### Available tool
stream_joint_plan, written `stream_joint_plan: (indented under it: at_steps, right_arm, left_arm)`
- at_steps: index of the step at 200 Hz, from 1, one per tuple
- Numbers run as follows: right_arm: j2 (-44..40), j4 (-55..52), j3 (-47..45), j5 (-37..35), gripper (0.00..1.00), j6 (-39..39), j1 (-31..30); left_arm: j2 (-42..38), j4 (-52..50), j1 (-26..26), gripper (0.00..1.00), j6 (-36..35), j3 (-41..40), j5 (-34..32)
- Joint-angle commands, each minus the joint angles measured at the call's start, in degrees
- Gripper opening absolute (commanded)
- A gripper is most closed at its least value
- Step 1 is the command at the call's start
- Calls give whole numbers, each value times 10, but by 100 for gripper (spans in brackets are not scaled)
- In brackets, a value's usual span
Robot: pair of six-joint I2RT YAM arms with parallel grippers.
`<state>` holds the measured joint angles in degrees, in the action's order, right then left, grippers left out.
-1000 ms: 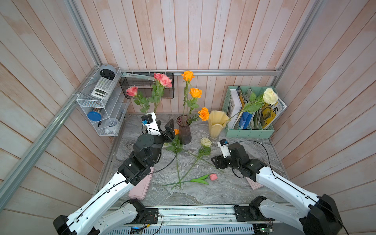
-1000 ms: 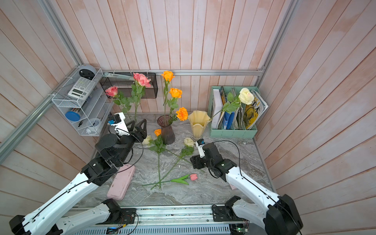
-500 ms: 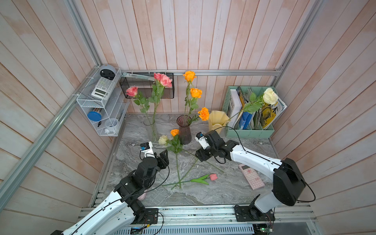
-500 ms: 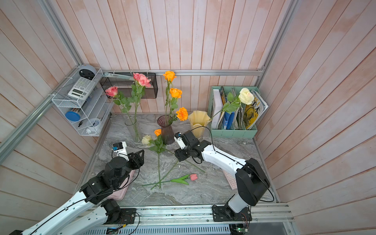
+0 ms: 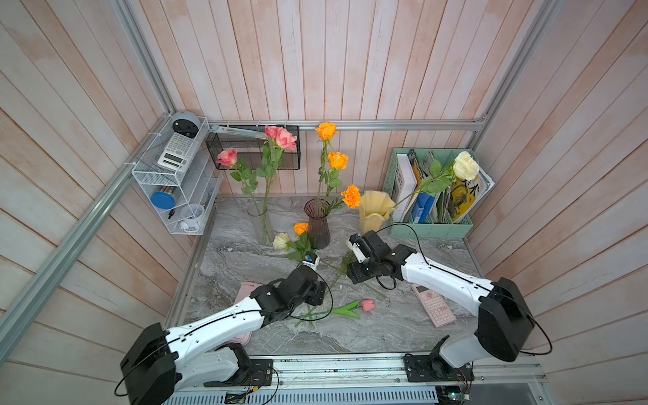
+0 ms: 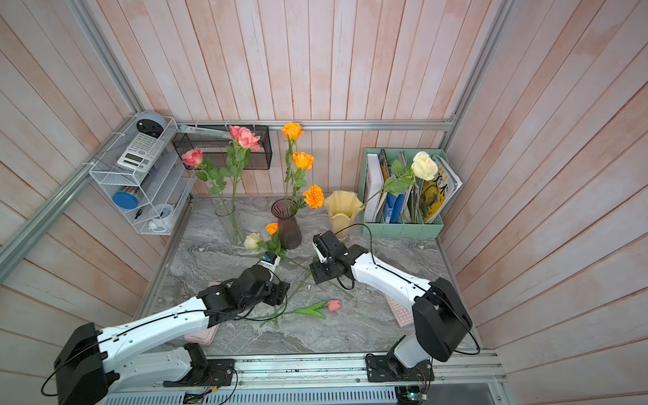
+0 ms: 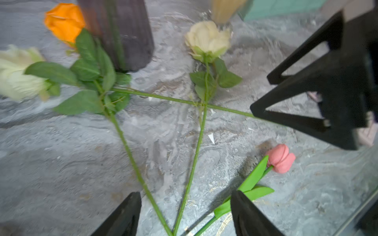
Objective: Arrange the flowers in different vases according to their colors
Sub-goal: Pick up the flower at the center of the board.
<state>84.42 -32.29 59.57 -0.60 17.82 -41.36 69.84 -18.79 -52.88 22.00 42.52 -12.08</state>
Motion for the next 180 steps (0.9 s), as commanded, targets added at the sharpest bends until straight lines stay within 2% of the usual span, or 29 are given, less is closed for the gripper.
stream_joint_plan:
  at_steps: [1, 33, 71, 140, 180]
  right_arm:
    - [-43, -22, -39, -40, 70, 40, 20]
    - [-128, -15, -101, -78, 70, 80, 51]
    - [-219, 34, -171, -93, 71, 83, 70]
    - [-232, 26, -184, -81, 71, 71, 84]
    - [-231, 35, -189, -81, 71, 69, 85]
  left_arm:
    - [57, 1, -6, 74, -82, 49, -1]
    - [150, -29, -5, 74, -131, 127, -9]
    - [246, -60, -3, 73, -188, 201, 8]
    - [318, -104, 22, 66, -227, 246, 32]
    - [348, -107, 29, 64, -229, 258, 75]
